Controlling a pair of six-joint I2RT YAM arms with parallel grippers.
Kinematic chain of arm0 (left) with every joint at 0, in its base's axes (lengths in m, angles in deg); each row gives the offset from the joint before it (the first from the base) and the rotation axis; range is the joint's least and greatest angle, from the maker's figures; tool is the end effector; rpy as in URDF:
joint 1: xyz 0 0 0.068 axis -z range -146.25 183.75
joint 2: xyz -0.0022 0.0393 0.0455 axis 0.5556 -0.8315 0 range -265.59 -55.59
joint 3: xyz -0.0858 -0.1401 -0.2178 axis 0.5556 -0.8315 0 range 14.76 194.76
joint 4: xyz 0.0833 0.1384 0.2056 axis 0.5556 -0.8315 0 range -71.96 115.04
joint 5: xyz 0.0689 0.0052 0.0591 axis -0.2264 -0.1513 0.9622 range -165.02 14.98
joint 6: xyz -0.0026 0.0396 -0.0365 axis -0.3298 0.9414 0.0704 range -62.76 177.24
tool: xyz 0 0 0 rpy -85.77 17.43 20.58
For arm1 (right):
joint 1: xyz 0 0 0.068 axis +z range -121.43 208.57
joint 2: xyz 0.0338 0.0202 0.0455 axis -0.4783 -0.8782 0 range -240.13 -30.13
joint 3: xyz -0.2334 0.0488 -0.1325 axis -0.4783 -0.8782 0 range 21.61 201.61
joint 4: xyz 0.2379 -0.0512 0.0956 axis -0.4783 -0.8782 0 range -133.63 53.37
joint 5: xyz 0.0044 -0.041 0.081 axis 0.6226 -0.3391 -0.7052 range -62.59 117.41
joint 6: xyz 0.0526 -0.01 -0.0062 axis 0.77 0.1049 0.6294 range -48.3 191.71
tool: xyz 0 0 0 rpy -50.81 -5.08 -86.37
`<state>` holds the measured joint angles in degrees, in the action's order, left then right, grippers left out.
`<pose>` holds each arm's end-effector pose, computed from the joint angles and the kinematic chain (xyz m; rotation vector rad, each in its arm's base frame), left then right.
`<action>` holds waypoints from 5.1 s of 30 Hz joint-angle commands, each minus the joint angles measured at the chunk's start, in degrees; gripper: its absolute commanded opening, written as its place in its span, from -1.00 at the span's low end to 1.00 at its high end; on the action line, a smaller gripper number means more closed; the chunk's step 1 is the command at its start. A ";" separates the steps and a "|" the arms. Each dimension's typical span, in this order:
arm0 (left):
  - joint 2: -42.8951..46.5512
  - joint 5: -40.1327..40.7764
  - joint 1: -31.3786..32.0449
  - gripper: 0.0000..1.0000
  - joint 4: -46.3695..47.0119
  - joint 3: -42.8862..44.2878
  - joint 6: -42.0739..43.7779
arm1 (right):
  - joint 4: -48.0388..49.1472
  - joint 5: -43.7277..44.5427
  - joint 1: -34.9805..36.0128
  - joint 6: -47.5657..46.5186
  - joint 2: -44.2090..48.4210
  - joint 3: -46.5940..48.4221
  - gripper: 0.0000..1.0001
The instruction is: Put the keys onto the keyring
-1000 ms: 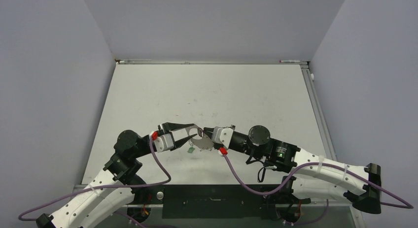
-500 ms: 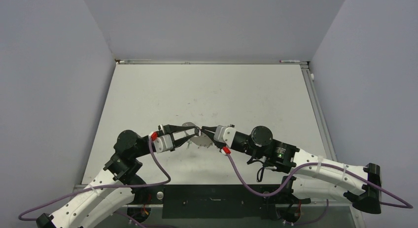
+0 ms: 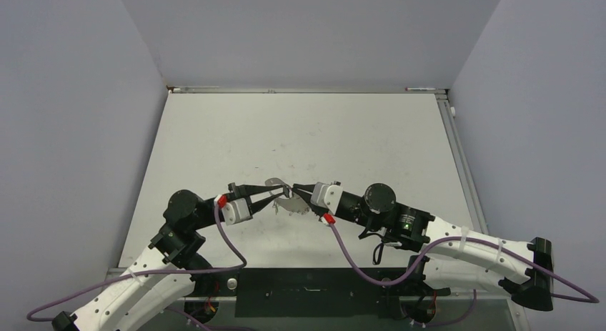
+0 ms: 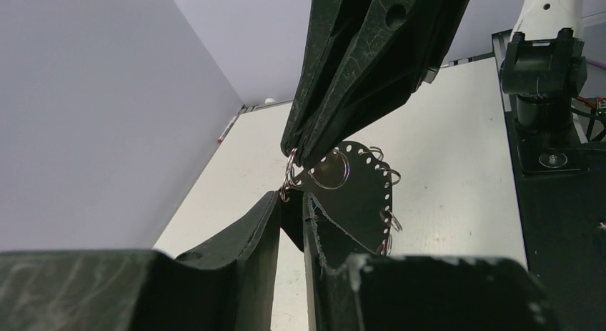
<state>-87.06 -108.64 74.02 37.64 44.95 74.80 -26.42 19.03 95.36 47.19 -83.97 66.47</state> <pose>0.0962 -0.1073 0.3262 1.0940 0.9458 -0.7279 0.0838 0.2086 0.3499 -1.2179 1.0244 0.6932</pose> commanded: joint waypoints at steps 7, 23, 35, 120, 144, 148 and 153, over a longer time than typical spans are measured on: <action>-0.37 -3.18 -0.37 -0.71 0.49 0.31 0.81 | 3.15 -1.82 -0.17 0.88 0.67 0.82 -0.89; -0.57 -3.05 -0.30 -0.69 -0.71 0.52 1.84 | -0.17 -5.24 -0.20 1.48 -0.24 2.30 -0.89; -0.77 -2.67 -0.19 -0.72 -2.42 1.01 2.74 | 0.44 -4.58 -0.16 1.23 -0.22 3.04 -0.90; 2.31 -8.25 -0.37 -0.46 1.01 -0.13 0.81 | 5.40 -12.62 -0.87 3.47 2.06 1.88 -0.90; 2.04 -9.70 -0.41 -1.00 1.98 -0.21 -0.07 | 8.85 -17.78 -0.87 4.71 -0.91 1.98 -0.89; 2.21 -7.53 -0.37 -1.00 0.53 0.35 -0.04 | 8.18 -16.46 -0.87 3.66 -0.34 0.87 -0.89; 1.61 -4.73 -0.46 -1.00 -2.42 1.81 1.12 | 5.41 -13.23 -0.87 2.36 0.66 0.61 -0.84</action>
<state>-84.94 -116.10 73.67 36.06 44.27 75.28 -23.16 5.13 94.50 50.60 -84.54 66.01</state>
